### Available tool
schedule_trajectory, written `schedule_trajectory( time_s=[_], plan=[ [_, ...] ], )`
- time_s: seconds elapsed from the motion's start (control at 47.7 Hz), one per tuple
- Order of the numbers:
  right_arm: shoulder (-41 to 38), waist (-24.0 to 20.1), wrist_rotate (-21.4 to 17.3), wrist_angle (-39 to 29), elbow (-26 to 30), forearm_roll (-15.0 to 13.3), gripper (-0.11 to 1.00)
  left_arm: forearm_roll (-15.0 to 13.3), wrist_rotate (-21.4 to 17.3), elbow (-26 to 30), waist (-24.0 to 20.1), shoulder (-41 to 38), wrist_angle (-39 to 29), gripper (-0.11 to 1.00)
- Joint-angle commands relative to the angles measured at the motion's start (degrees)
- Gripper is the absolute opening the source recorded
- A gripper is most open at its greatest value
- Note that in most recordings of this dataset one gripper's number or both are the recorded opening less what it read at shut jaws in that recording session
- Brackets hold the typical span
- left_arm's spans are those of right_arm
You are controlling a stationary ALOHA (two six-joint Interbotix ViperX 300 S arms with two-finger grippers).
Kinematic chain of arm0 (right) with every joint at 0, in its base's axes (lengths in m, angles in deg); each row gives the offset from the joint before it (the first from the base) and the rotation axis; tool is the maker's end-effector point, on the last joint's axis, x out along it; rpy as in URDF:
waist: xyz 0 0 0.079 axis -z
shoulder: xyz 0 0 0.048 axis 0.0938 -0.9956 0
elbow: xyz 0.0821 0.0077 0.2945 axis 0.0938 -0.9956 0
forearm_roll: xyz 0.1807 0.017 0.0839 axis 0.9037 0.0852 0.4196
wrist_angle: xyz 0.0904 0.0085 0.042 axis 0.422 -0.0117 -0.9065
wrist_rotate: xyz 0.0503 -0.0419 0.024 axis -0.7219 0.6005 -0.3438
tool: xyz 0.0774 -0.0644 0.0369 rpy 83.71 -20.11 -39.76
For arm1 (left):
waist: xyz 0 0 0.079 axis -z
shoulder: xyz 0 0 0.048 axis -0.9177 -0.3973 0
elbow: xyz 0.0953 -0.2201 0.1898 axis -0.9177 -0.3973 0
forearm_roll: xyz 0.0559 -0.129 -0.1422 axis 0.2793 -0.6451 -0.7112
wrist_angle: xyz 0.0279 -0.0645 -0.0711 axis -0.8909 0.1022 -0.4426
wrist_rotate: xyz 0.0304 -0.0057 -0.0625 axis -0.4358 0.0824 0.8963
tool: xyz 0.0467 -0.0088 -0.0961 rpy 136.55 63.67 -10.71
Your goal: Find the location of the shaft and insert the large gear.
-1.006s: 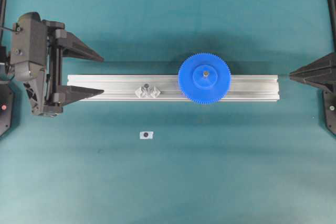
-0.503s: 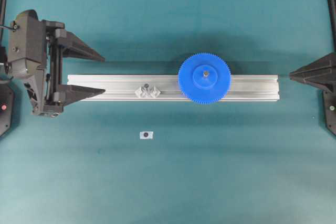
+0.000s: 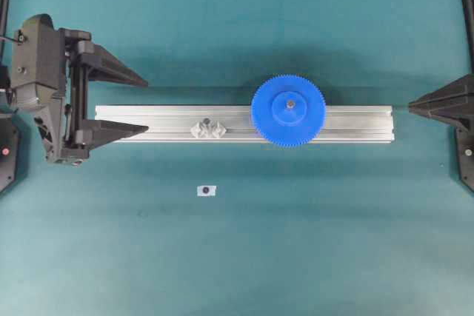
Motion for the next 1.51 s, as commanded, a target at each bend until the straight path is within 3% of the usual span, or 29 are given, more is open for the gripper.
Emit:
schedule_trajectory(
  time_s=[0.0, 1.488],
  plan=[
    [-0.44, 0.09, -0.62, 0.53, 0.7, 0.0, 0.02, 0.18, 0.09, 0.62, 0.18, 0.18, 0.53, 0.81],
    [-0.44, 0.09, -0.62, 0.53, 0.62, 0.0, 0.02, 0.18, 0.09, -0.44, 0.18, 0.18, 0.53, 0.81]
  ],
)
